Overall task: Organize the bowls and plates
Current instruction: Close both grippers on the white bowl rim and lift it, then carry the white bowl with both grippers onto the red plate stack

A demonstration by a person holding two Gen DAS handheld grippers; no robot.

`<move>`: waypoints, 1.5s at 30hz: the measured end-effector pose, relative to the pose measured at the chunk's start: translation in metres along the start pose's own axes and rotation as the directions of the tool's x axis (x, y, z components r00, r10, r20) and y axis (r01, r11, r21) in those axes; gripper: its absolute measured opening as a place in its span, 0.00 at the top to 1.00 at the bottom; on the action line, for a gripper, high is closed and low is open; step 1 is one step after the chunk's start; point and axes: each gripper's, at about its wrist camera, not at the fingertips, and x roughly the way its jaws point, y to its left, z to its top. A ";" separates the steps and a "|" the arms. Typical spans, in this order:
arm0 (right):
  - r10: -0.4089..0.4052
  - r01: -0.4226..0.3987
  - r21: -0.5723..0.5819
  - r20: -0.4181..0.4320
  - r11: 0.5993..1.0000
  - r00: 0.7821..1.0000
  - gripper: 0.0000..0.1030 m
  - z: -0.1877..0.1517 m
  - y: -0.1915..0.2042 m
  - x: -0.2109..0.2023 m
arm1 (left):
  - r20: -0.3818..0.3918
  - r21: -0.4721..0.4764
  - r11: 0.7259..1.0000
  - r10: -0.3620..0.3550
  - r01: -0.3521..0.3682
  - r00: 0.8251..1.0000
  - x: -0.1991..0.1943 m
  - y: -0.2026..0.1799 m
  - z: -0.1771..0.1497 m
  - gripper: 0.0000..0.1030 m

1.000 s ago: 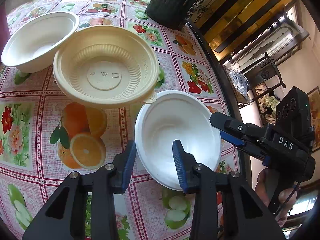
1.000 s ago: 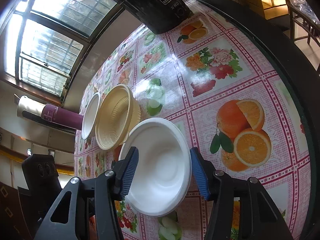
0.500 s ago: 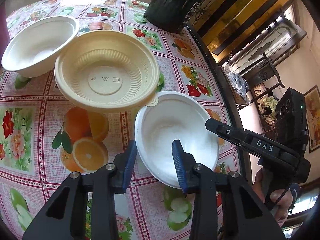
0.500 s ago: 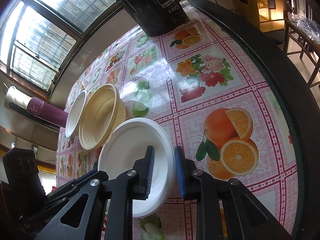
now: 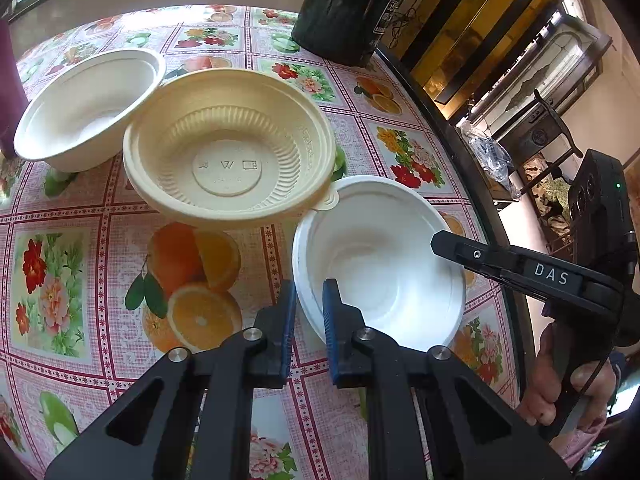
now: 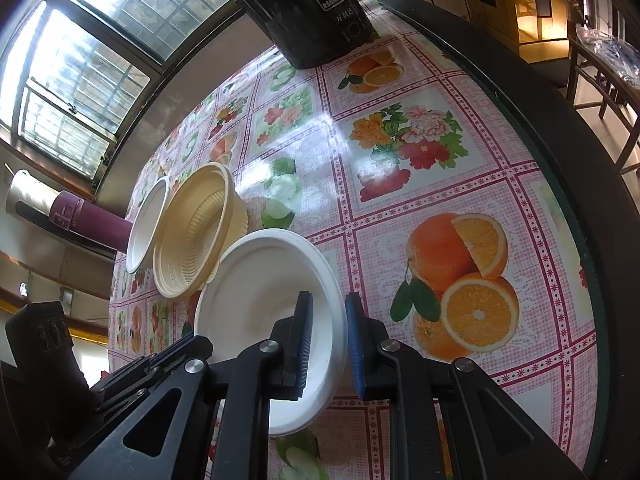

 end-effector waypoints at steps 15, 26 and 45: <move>-0.029 0.028 0.019 0.023 0.999 0.999 0.84 -0.010 -0.008 -0.007 | -0.007 0.042 0.999 -0.030 0.030 1.000 -0.005 -0.009 -0.010 0.89; -0.011 0.009 0.028 0.069 1.000 0.998 0.84 -0.057 0.007 -0.019 | 0.036 0.046 0.998 -0.048 0.046 0.998 -0.036 0.006 -0.034 0.89; 0.184 -0.173 -0.381 -0.008 0.908 0.983 0.84 -0.128 0.255 -0.007 | 0.366 -0.194 0.978 0.148 -0.080 0.919 -0.219 0.164 -0.111 0.89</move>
